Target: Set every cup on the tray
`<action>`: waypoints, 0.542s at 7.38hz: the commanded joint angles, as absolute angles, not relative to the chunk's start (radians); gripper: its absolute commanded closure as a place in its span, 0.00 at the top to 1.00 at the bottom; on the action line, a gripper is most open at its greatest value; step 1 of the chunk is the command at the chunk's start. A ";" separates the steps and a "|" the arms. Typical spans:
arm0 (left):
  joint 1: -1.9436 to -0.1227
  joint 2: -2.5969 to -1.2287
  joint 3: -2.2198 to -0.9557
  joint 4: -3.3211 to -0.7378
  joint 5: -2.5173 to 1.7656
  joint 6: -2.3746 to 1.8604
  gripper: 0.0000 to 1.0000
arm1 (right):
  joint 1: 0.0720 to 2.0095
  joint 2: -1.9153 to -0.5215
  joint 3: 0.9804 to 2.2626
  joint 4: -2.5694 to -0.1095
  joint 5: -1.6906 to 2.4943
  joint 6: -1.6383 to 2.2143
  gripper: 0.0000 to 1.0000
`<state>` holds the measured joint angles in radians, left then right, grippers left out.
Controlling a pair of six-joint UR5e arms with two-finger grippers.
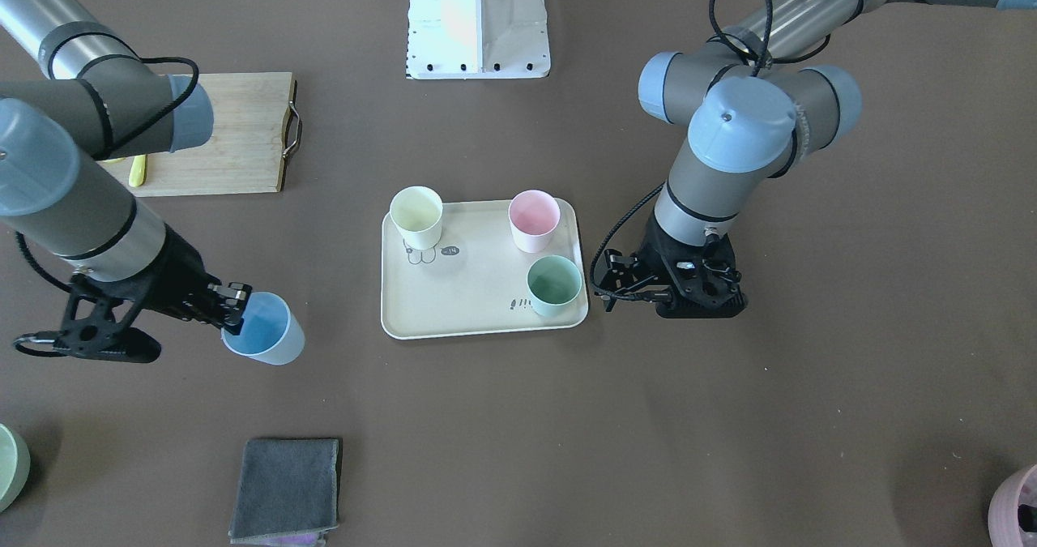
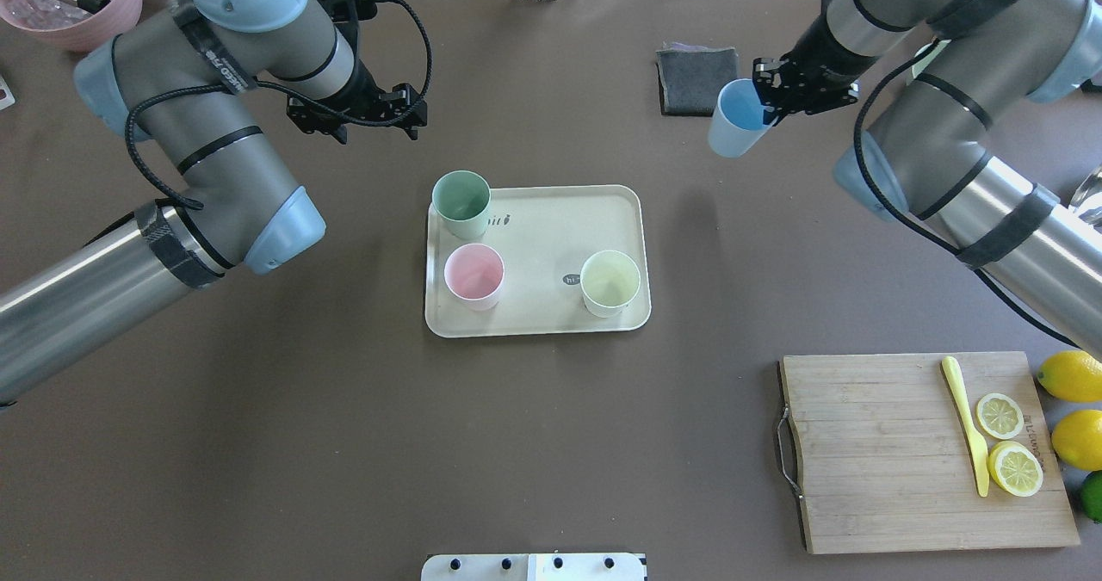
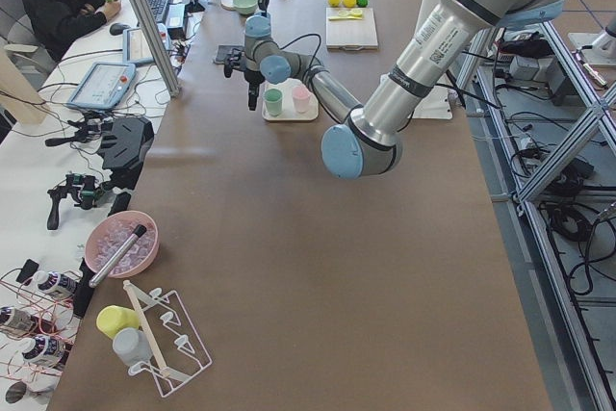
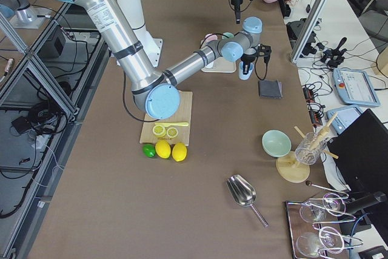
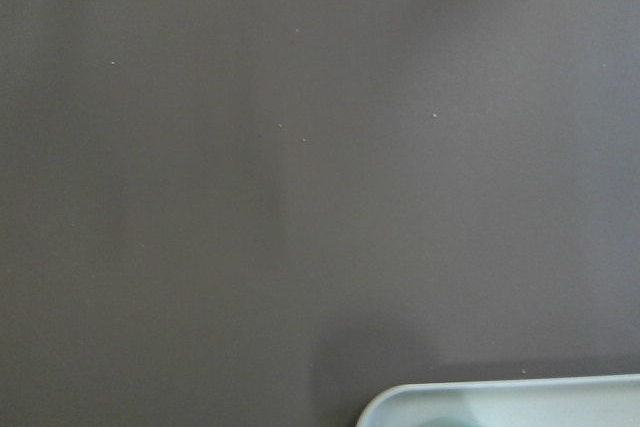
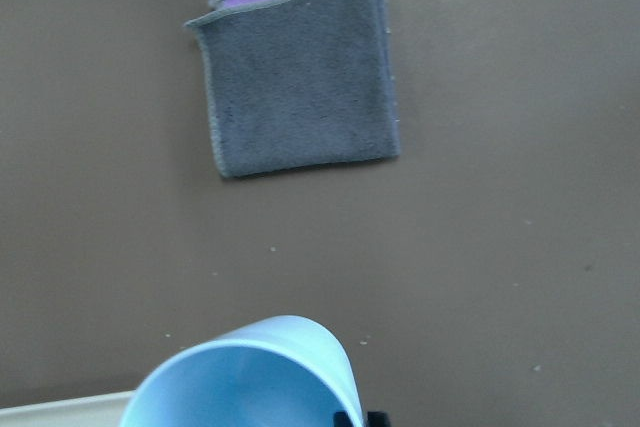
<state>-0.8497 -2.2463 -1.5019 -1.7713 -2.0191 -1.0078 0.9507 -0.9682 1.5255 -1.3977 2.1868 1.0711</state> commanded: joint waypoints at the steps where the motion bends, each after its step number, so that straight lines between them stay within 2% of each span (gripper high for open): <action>1: -0.887 -2.195 -1.522 -1.772 -2.036 -0.942 0.98 | 0.830 -0.882 1.505 -1.387 2.105 1.201 0.00; 4: -0.899 -2.194 -1.522 -1.772 -2.036 -0.930 0.98 | 0.717 -0.862 1.481 -1.384 1.998 1.226 0.00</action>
<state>-0.8913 -2.1949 -1.5211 -1.7727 -2.0357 -0.9359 0.7633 -0.8686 1.4984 -1.3854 2.0480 1.2137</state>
